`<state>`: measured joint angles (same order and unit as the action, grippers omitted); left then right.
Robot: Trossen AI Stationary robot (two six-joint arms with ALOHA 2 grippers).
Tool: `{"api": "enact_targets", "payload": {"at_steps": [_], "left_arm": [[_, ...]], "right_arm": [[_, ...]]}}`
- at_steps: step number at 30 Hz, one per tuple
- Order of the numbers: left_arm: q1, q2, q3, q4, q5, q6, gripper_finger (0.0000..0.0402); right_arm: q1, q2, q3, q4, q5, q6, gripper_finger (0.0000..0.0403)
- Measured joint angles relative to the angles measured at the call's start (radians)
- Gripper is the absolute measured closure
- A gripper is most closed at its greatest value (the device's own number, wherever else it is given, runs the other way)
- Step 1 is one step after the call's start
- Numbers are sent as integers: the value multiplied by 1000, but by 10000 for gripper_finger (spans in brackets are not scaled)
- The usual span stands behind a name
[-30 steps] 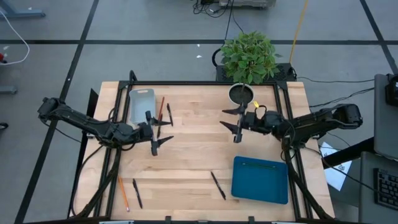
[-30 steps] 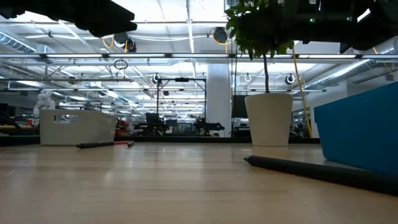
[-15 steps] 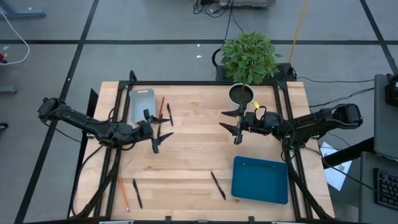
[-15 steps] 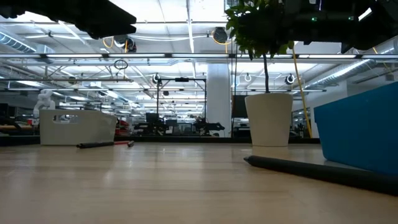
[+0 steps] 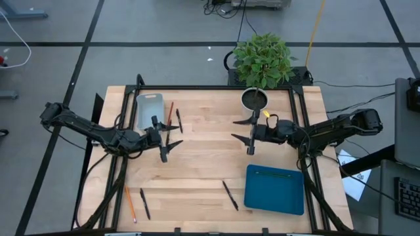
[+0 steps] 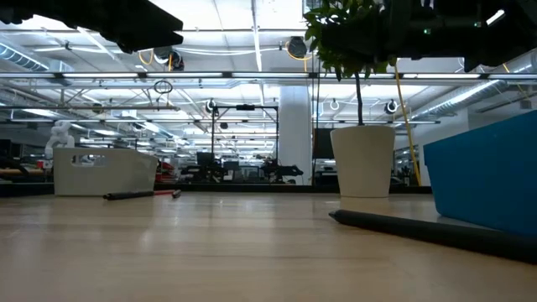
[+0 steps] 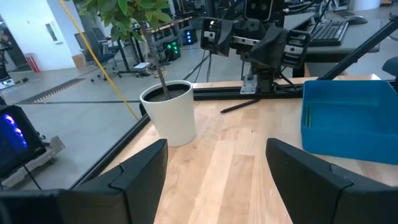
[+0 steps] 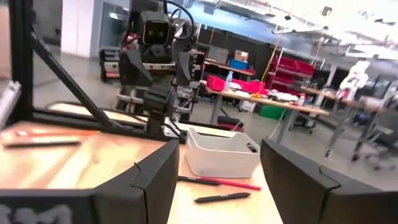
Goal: Sort pens & pencils
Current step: Put the yellow pencil into the blue bin
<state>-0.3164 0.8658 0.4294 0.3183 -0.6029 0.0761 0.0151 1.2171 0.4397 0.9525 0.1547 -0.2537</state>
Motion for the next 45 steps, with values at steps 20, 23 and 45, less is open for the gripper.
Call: {"api": "enact_targets", "payload": {"at_steps": [20, 23, 45], "left_arm": [[1, 0, 0, -2, 0, 108, 126], [1, 0, 0, -6, 0, 90, 126], [-203, 545, 580, -1110, 519, -504, 126]], "right_arm": [[-2, 0, 0, 121, 0, -255, 188], [-2, 0, 0, 127, 1, -182, 188], [0, 0, 0, 24, 0, 325, 188]]}}
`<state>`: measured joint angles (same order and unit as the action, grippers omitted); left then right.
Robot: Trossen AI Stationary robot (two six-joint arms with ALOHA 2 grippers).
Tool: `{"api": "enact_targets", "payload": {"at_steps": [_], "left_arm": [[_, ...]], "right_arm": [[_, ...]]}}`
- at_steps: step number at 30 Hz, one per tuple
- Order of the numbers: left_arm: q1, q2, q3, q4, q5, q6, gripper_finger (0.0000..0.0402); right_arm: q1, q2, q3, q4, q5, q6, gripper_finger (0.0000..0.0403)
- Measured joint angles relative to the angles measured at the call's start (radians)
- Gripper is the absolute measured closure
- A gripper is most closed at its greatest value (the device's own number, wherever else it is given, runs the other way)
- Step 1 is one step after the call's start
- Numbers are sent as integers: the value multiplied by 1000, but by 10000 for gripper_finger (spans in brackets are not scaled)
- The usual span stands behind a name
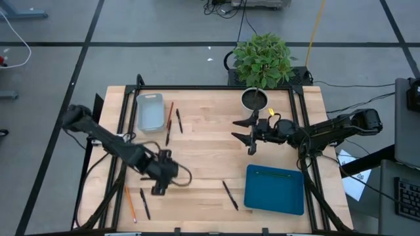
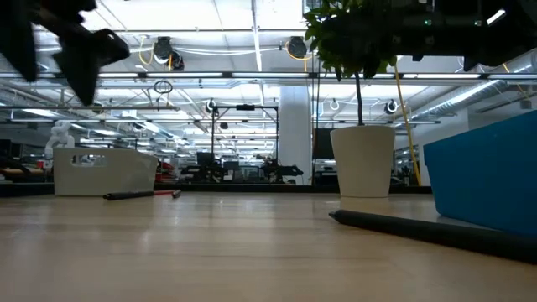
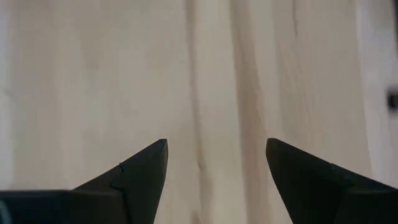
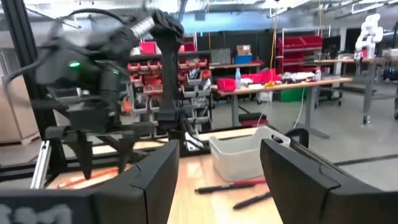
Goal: Sort pens & pencils
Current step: Put the yellow pencil into the blue bin
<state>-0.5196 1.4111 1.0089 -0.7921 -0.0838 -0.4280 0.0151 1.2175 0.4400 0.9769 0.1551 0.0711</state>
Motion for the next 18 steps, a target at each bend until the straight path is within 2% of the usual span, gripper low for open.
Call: {"api": "enact_targets", "payload": {"at_steps": [4, 9, 13, 18], "left_arm": [[-68, 117, 129, -183, 58, 2, 126], [-168, 210, 223, -336, 61, 24, 126], [-237, 261, 220, -375, 148, -19, 126], [-297, 339, 211, -329, 257, -135, 126]], "right_arm": [[0, 0, 0, -33, 0, 0, 188], [0, 0, 0, -42, 0, 22, 188], [0, 0, 0, -41, -1, 49, 188], [0, 0, 0, -46, -3, 49, 188]]}}
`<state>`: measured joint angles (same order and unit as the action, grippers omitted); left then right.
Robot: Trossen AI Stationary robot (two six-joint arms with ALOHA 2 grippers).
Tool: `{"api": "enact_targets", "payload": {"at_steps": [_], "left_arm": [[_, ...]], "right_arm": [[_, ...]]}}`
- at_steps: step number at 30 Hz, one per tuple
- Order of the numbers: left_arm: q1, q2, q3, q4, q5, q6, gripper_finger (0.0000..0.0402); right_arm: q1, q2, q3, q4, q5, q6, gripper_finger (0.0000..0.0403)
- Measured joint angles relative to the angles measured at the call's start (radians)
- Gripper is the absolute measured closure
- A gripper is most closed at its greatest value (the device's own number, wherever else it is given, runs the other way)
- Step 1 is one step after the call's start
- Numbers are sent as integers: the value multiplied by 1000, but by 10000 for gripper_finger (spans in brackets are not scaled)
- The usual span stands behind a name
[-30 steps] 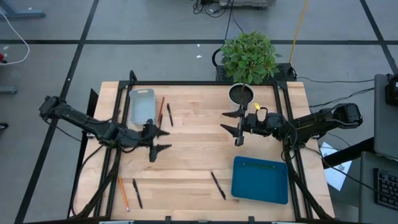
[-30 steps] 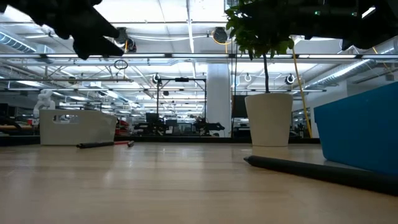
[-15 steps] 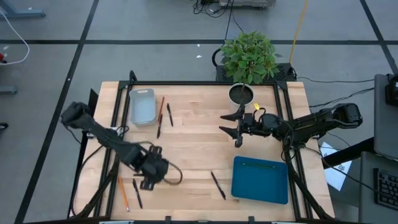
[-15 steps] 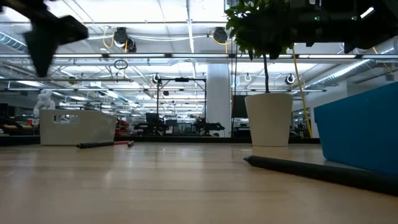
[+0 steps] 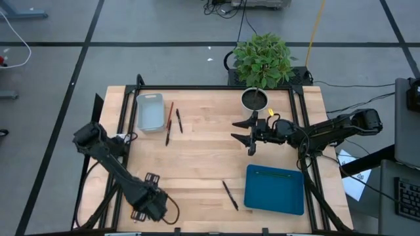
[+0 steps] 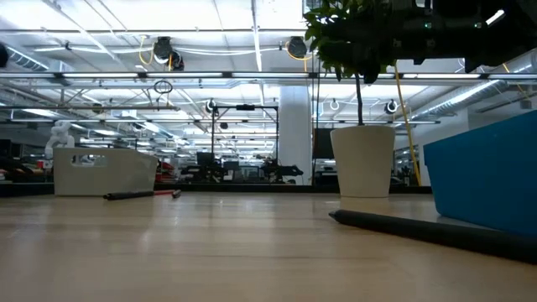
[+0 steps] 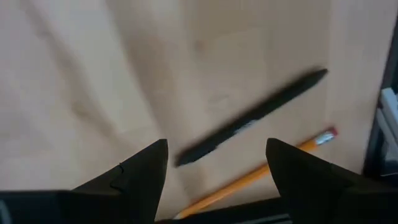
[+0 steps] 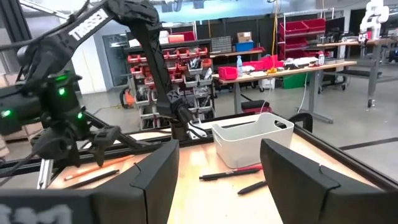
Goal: Sort pens & pencils
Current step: Put the yellow pencil into the blue bin
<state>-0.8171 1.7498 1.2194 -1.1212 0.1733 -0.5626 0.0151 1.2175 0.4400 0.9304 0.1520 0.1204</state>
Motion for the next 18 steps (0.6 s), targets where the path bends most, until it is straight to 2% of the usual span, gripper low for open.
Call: {"api": "enact_targets", "payload": {"at_steps": [4, 11, 18], "left_arm": [[-67, 50, 0, 35, 37, 43, 126], [-180, 109, 0, 1, 64, 70, 126], [-255, 172, -1, 1, 81, 136, 126]], "right_arm": [[0, 0, 0, -1, 0, 24, 188], [15, 0, 0, -1, 0, 29, 188], [40, 0, 0, -2, -1, 23, 188]]}}
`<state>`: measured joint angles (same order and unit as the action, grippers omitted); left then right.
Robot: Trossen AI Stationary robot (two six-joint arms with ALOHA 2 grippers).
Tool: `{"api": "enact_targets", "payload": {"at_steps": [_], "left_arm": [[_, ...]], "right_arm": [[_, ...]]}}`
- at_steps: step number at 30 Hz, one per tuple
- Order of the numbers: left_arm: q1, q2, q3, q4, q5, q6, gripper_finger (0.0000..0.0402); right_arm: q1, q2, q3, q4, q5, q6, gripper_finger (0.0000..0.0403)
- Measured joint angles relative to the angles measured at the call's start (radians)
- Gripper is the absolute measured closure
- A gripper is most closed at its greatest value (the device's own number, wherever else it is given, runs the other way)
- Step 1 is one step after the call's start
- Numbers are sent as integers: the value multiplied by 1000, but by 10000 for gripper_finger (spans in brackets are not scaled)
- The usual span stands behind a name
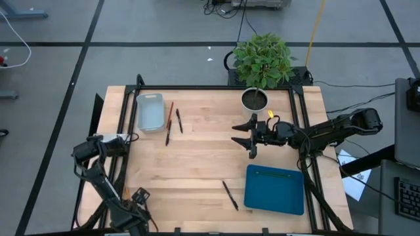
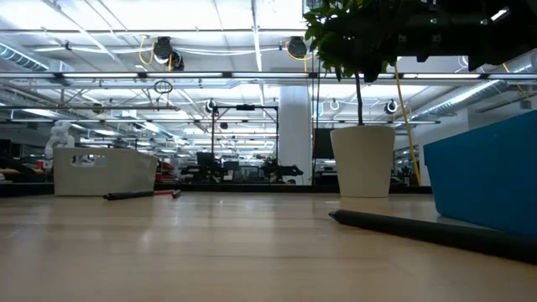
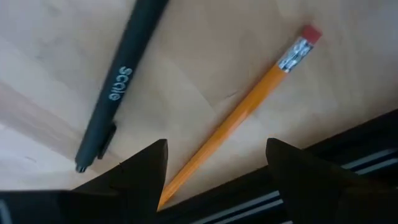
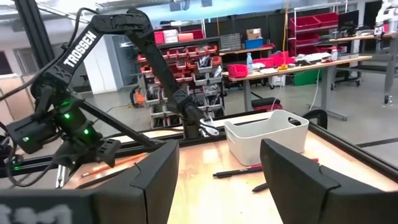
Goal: Sort pens & pencils
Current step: Put the yellow pencil into the blue bin
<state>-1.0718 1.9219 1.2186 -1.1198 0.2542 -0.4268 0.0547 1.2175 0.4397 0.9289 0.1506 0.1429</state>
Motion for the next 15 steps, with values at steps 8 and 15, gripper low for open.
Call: {"api": "enact_targets", "payload": {"at_steps": [8, 15], "left_arm": [[-4, 40, -6, 2, -47, 125, 126], [10, 33, -54, -4, -132, 296, 126]], "right_arm": [[0, 0, 0, 0, 0, 0, 188], [0, 0, 0, 0, 0, 5, 188]]}}
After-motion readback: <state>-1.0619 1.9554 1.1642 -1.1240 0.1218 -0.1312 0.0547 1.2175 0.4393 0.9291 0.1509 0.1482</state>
